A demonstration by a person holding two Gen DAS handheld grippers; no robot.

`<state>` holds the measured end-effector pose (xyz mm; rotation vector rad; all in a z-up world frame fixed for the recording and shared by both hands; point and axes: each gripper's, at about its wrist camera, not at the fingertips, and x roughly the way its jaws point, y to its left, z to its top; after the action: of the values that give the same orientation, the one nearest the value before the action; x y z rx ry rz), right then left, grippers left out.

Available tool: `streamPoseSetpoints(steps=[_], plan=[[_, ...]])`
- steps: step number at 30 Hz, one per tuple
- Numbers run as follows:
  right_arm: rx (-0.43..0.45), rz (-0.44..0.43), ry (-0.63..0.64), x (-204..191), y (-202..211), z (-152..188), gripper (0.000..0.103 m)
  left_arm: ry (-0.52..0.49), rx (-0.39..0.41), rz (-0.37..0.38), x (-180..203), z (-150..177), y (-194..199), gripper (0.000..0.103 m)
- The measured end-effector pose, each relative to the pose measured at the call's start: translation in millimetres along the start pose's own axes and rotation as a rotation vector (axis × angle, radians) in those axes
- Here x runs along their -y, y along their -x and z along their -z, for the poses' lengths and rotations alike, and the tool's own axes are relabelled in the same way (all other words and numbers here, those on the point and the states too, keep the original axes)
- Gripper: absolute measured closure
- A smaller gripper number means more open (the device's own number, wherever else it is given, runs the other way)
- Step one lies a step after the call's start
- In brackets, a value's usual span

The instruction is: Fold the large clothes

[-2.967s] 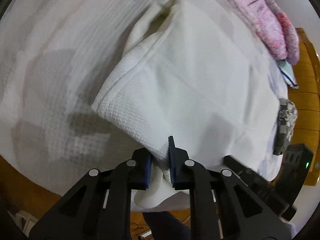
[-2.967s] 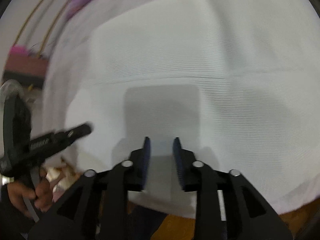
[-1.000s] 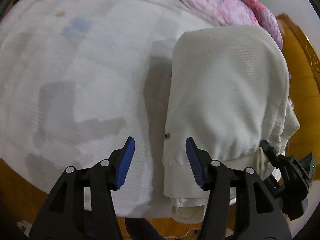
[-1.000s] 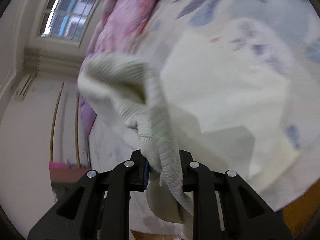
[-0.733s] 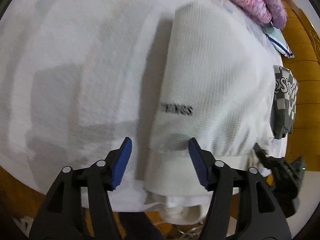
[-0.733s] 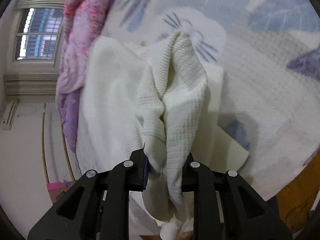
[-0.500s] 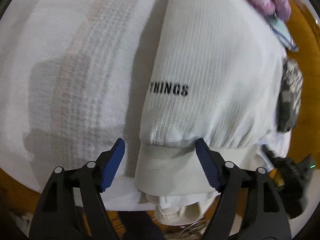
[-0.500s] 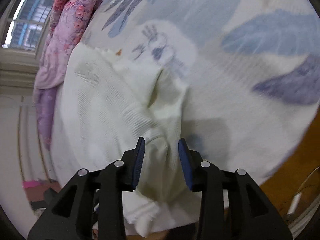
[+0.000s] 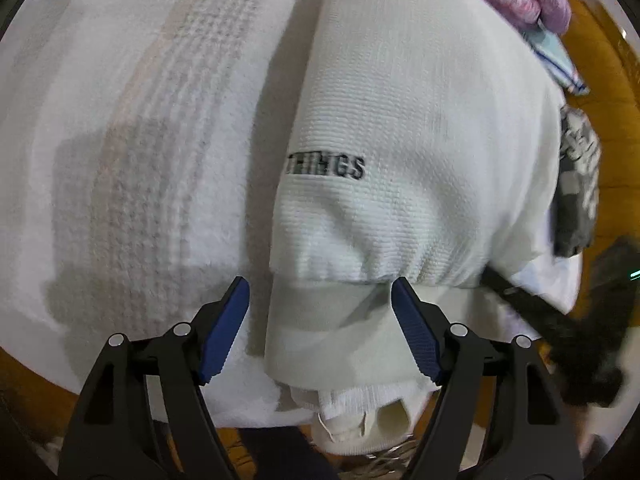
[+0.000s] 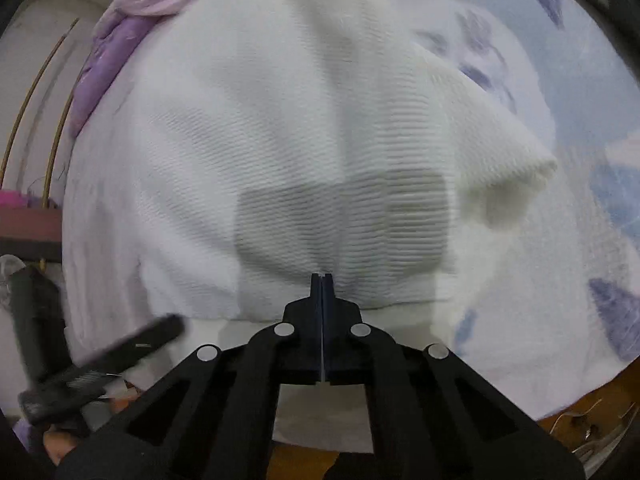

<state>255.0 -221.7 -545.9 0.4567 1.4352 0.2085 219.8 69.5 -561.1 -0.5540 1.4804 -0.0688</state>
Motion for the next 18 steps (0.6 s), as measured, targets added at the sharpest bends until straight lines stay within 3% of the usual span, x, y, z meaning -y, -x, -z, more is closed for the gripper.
streamPoseSetpoints(steps=[3, 8, 12, 18], plan=[[0.02, -0.005, -0.032, 8, 6, 3, 0.103, 0.04, 0.006, 0.002, -12, 9, -3, 0.027], [0.033, -0.025, -0.044, 14, 7, 13, 0.103, 0.114, -0.02, 0.088, -16, 19, -18, 0.023], [0.031, -0.051, -0.084, 20, 2, 12, 0.103, 0.034, -0.031, 0.068, -2, 16, -35, 0.011], [0.038, -0.113, -0.148, 27, 2, 5, 0.103, 0.036, -0.05, 0.042, 11, 1, -48, 0.01]])
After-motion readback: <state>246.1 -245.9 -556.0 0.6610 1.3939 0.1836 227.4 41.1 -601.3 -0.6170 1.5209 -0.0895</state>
